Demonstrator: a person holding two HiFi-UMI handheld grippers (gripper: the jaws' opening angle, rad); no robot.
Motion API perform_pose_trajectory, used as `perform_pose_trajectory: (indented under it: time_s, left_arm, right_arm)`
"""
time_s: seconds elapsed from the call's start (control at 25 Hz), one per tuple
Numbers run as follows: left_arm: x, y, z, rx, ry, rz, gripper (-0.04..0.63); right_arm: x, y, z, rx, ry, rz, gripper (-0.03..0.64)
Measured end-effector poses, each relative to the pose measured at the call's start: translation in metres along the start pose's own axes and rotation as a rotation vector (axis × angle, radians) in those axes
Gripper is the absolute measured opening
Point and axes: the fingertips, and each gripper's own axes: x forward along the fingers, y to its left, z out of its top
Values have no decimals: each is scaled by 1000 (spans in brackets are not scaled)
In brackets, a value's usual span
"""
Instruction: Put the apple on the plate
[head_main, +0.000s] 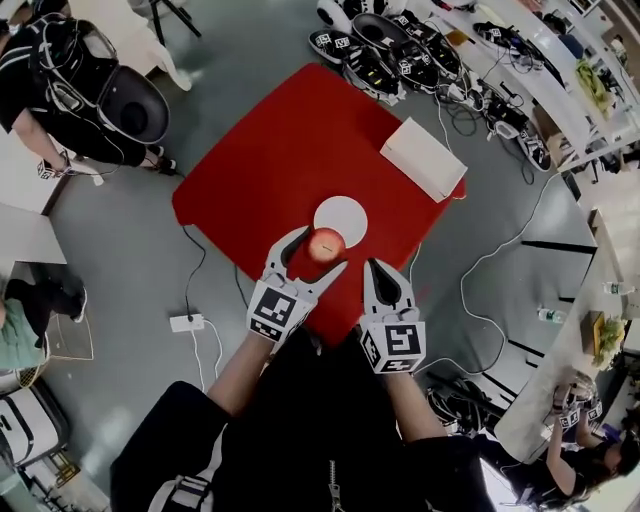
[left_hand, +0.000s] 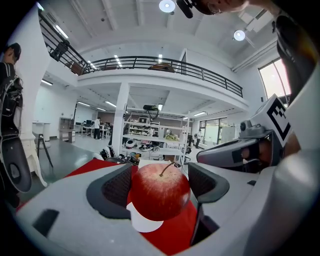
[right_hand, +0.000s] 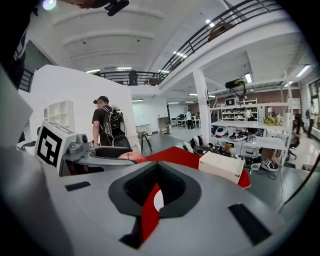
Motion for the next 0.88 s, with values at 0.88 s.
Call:
perform_pose_trajectory:
  time_s: [0.88]
  left_arm:
    - [56,9,-23,20,25,-3,357]
  right_arm:
    - [20,-43,-20,38,53,29,11]
